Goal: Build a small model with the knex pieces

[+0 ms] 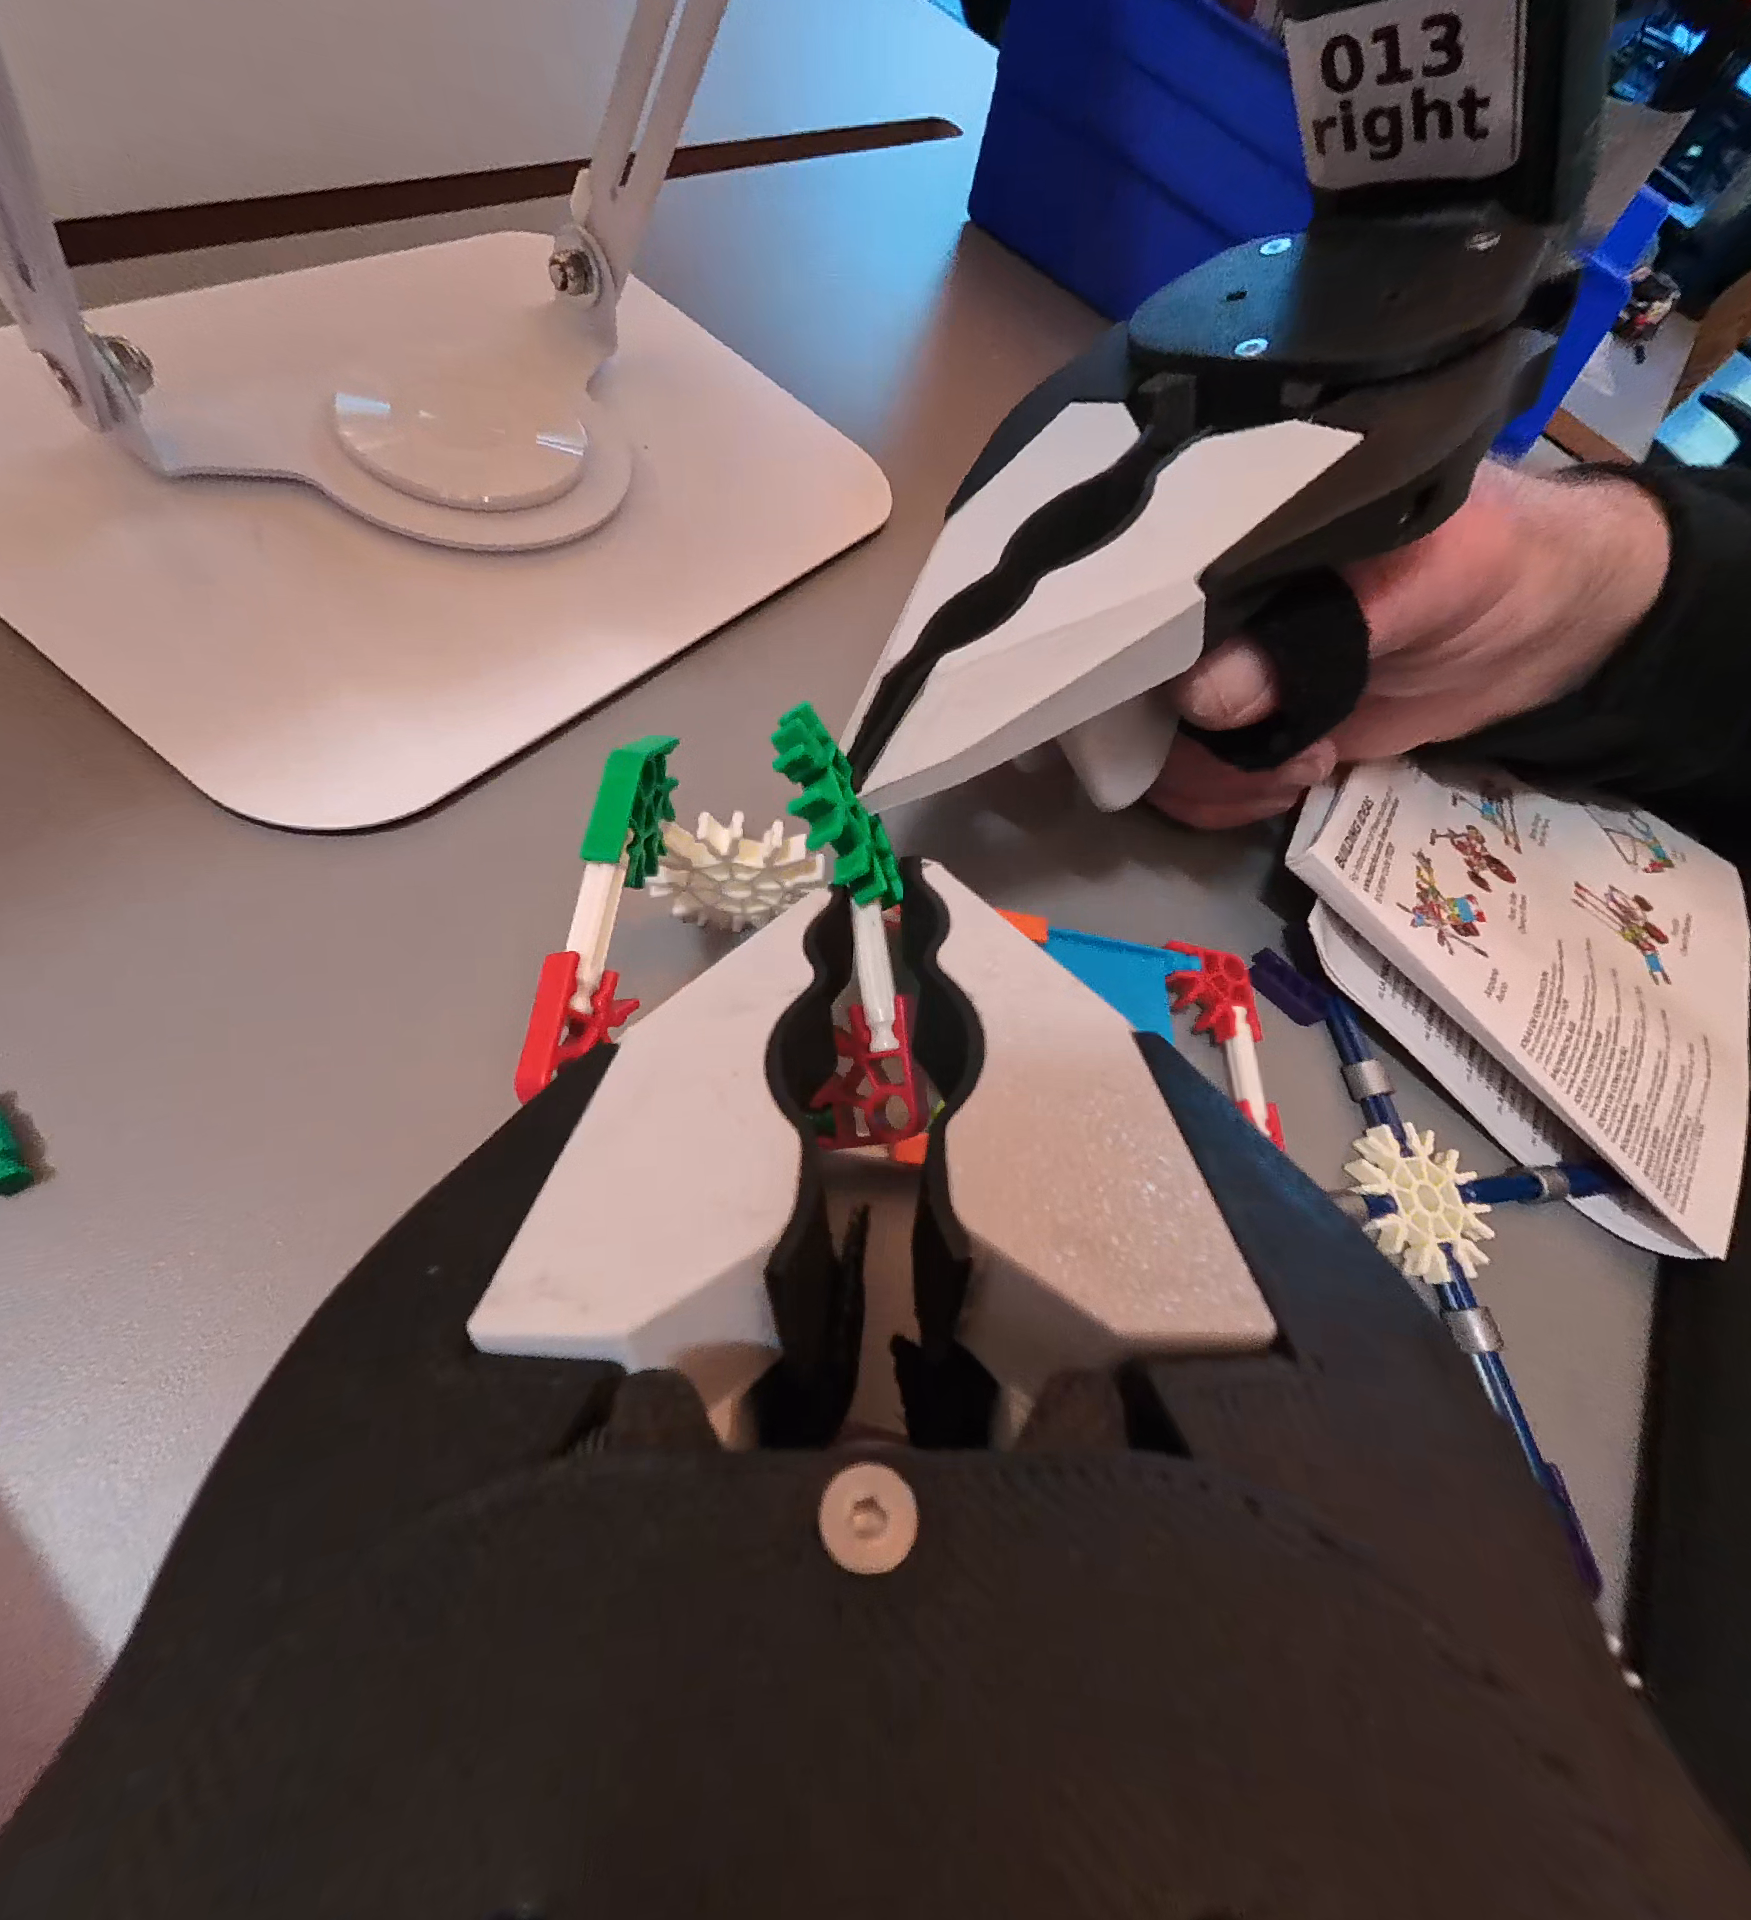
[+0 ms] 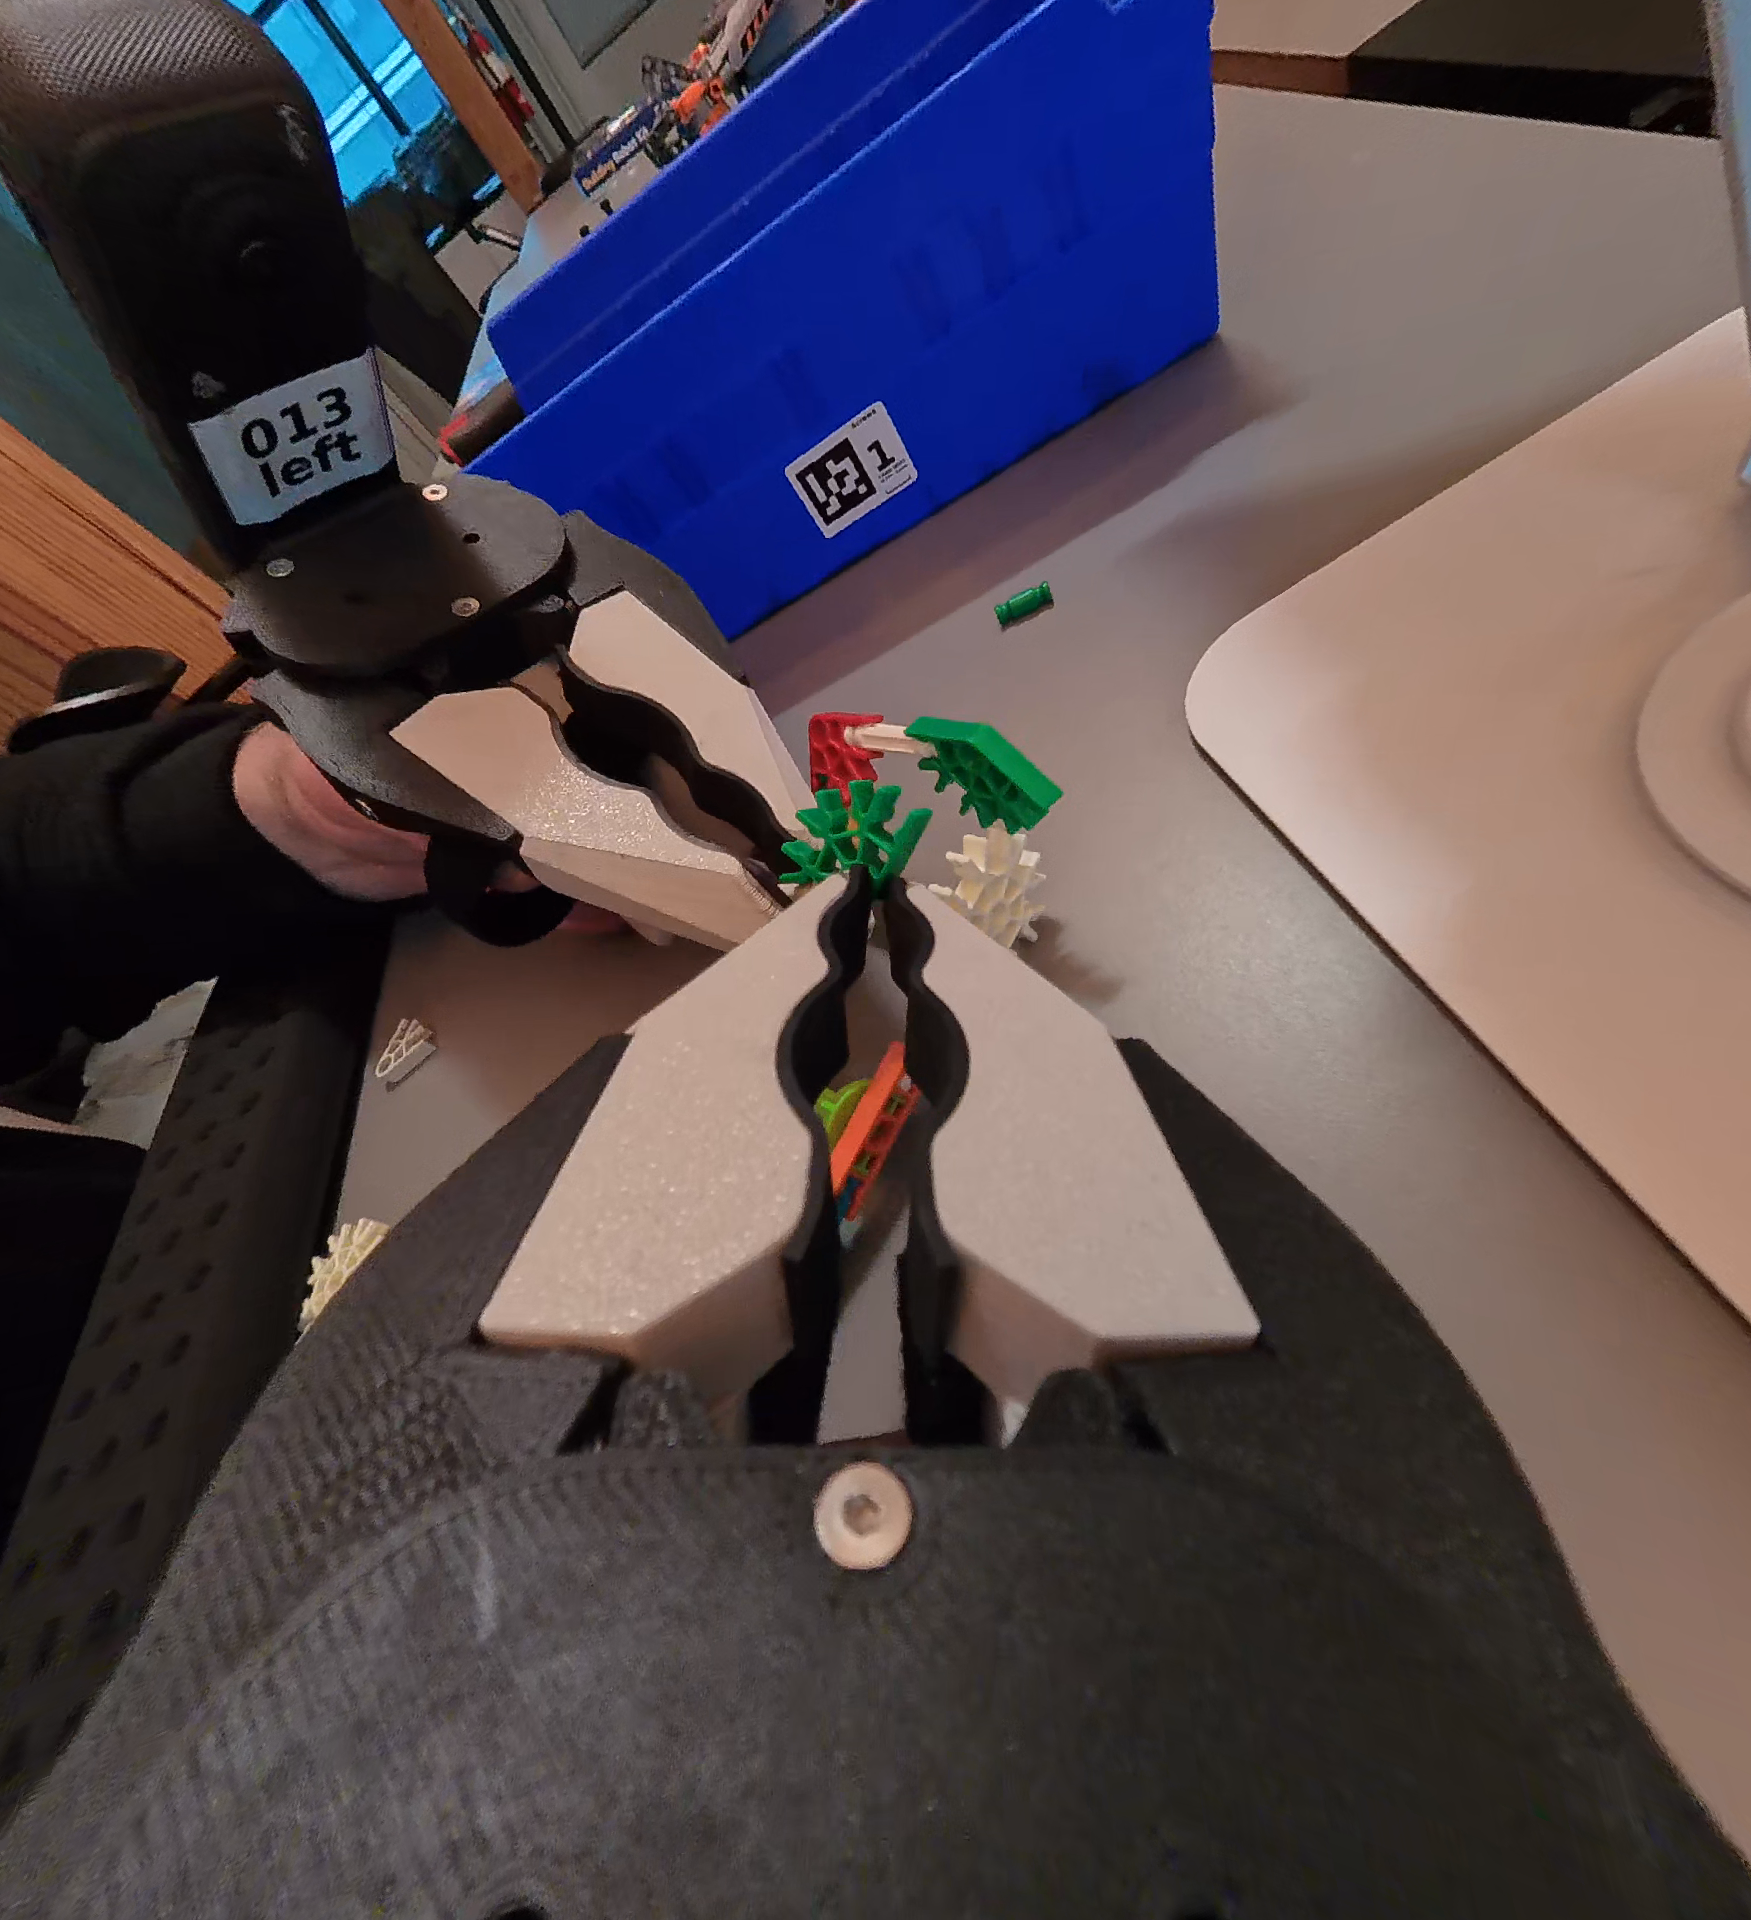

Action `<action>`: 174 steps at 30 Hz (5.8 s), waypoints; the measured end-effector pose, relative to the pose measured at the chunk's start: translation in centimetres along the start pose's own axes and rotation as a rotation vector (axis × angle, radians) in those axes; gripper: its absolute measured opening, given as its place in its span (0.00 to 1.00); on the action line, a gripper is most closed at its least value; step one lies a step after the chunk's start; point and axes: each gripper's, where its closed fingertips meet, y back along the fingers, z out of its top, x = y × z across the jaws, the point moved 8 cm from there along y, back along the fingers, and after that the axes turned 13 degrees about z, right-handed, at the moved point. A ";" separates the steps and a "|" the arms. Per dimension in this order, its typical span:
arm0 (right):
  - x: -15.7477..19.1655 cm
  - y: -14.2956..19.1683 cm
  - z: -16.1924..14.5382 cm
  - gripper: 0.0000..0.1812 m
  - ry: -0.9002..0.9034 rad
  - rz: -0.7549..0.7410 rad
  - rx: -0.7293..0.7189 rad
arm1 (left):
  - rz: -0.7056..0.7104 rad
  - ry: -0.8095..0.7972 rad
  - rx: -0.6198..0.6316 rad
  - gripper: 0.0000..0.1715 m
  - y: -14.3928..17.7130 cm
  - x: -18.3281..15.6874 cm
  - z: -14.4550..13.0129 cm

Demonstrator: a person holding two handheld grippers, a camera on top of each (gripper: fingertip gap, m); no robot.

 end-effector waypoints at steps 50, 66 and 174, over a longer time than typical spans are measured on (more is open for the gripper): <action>0.3 0.3 -0.2 0.03 0.008 0.234 0.079 | -0.034 -0.245 -0.062 0.03 0.1 -1.3 0.0; 0.3 -0.1 -0.4 0.04 0.027 0.191 0.100 | -0.030 -0.198 -0.025 0.04 0.7 -0.7 -0.5; 2.3 0.8 0.4 0.03 0.207 0.325 0.224 | 0.074 -0.341 0.016 0.10 0.0 0.5 0.6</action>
